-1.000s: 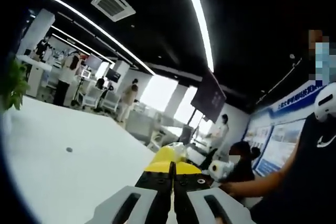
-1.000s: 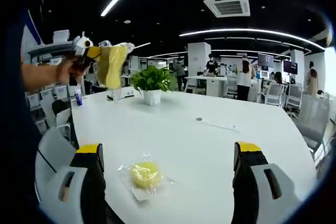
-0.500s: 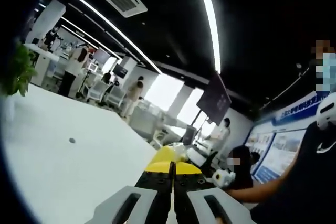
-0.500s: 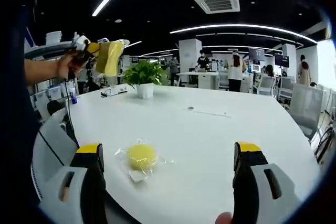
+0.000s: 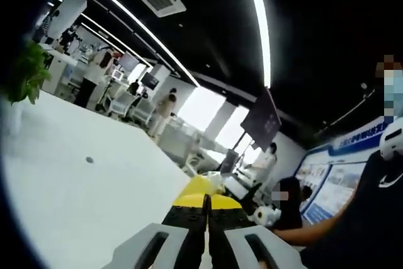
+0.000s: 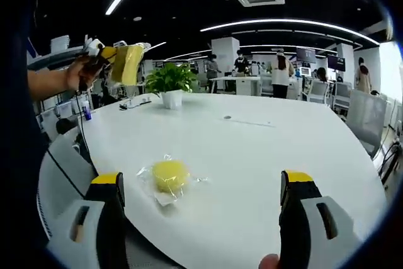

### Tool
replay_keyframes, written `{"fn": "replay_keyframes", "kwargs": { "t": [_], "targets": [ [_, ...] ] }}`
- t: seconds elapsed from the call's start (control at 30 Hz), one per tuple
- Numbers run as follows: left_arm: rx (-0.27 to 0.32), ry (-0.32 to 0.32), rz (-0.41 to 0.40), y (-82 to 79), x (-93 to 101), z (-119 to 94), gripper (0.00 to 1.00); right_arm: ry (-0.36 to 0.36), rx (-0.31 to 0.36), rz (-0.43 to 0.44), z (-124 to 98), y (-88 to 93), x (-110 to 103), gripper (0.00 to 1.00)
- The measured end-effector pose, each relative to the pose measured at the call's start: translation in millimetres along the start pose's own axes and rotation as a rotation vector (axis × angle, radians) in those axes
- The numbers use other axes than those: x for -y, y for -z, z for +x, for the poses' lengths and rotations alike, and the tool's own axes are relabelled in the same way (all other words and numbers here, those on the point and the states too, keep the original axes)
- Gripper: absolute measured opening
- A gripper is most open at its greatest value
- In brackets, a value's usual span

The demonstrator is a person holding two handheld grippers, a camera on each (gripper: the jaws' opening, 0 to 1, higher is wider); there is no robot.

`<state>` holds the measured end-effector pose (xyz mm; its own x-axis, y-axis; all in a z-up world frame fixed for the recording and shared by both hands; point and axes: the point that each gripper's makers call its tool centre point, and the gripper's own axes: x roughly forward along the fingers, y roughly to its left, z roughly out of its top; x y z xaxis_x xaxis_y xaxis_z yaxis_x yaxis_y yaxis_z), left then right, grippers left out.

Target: Compare the silicone blocks by pressing each to a similar depth, holding the contact briefly, and releasing to observe deformation and rebound differences across the visible hardness samples.

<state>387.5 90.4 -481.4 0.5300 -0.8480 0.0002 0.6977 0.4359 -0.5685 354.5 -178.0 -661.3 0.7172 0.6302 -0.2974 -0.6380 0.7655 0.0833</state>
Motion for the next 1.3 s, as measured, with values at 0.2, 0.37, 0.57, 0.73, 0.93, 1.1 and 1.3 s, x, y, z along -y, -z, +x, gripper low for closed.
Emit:
{"fn": "replay_keyframes", "kwargs": {
  "t": [0.2, 0.37, 0.57, 0.73, 0.93, 1.1, 1.3],
  "targets": [
    [-0.006, -0.002, -0.008, 3.5, -3.7, 4, 0.0, -0.001, -0.005, 0.006, 3, 0.4, 1, 0.97],
    [-0.017, -0.015, -0.047, 16.0, -10.4, 5, 0.0, -0.006, -0.013, 0.015, 7, 2.1, 2, 0.97],
    [-0.049, -0.033, -0.077, 32.9, -18.5, 7, 0.0, -0.006, -0.014, 0.024, 9, 2.3, 3, 0.97],
    [-0.057, -0.048, -0.1, 38.5, -27.7, 4, 0.0, -0.007, -0.017, 0.032, 9, 4.2, 2, 0.97],
    [-0.06, -0.067, -0.122, 45.8, -35.5, 0, 0.0, -0.008, -0.02, 0.032, 10, 6.2, 1, 0.97],
    [-0.078, -0.087, -0.145, 57.8, -44.6, -2, 0.0, -0.009, -0.021, 0.036, 11, 8.2, 1, 0.97],
    [-0.092, -0.107, -0.168, 69.0, -53.7, -6, 0.0, -0.01, -0.02, 0.042, 10, 8.5, 1, 0.97]
  ]
}}
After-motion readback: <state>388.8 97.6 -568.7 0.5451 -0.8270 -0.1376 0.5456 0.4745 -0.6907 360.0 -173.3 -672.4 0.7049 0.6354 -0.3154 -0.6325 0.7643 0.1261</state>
